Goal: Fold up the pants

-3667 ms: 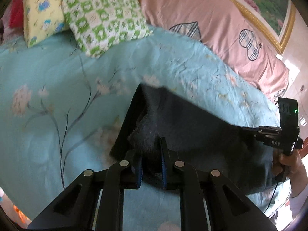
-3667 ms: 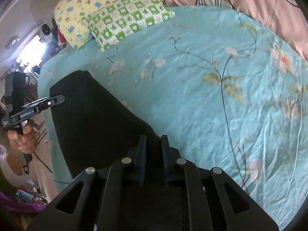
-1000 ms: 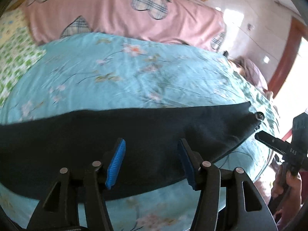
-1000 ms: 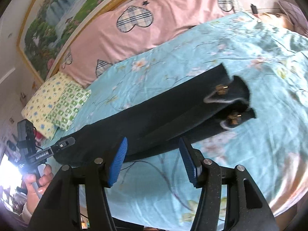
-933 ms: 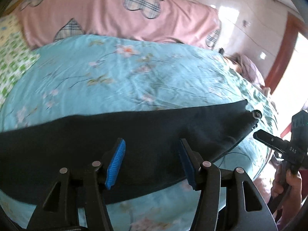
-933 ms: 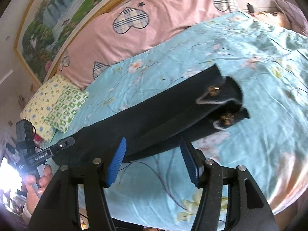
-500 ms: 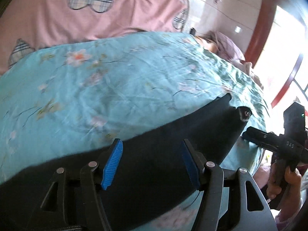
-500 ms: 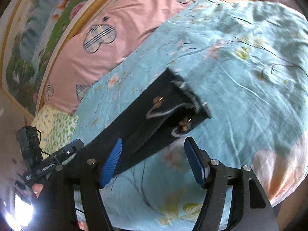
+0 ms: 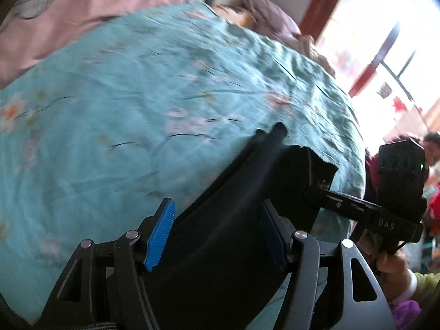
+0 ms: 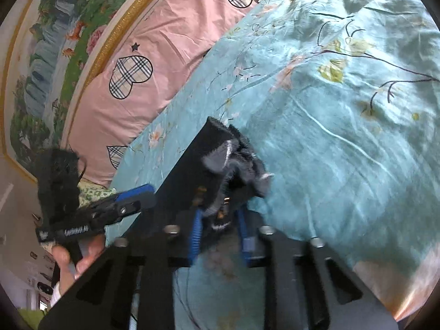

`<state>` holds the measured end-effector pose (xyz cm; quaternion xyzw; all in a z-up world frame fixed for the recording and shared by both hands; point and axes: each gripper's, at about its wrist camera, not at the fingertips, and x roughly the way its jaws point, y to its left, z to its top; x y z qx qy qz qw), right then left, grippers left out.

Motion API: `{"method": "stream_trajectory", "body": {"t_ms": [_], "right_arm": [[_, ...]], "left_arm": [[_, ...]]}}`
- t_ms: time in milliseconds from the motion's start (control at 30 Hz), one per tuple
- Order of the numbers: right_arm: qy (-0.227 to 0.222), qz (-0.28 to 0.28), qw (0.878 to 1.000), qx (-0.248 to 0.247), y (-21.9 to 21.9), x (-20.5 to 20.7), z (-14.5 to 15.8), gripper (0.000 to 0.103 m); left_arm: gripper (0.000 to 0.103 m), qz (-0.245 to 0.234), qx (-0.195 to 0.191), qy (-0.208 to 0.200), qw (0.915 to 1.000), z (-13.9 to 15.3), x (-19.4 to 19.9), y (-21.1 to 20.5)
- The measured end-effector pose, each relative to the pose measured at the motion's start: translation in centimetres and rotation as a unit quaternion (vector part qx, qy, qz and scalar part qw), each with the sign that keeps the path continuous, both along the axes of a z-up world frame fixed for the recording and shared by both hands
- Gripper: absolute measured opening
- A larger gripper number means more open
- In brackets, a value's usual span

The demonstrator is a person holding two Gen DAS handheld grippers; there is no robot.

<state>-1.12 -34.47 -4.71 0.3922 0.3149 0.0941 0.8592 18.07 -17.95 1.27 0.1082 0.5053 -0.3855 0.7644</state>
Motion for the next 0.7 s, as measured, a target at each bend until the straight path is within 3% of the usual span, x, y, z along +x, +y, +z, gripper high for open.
{"method": "stream_trajectory", "body": {"t_ms": [367, 433, 500, 567, 700], "right_arm": [[-0.035, 0.008, 0.999, 0.005, -2.0, -1.2, -0.3, 0.013], [-0.034, 0.011, 0.999, 0.004, -2.0, -1.2, -0.3, 0.013], [-0.030, 0.015, 0.999, 0.004, -1.9, -1.1, -0.4, 0.013], [-0.030, 0.018, 0.999, 0.003, -1.7, -1.1, -0.4, 0.013], [-0.035, 0.023, 0.999, 0.007, -1.7, -0.9, -0.3, 0.013]], "left_arm": [[0.059, -0.103, 0.026, 0.073, 0.9917, -2.6, 2.7, -8.1], [0.052, -0.118, 0.023, 0.087, 0.9889, -2.8, 3.2, -8.8], [0.028, -0.131, 0.013, 0.099, 0.9863, -2.9, 3.5, -9.2], [0.017, -0.134, 0.001, 0.102, 0.9857, -2.9, 3.6, -9.2], [0.011, -0.127, -0.011, 0.075, 0.9890, -2.2, 3.0, -8.7]]}}
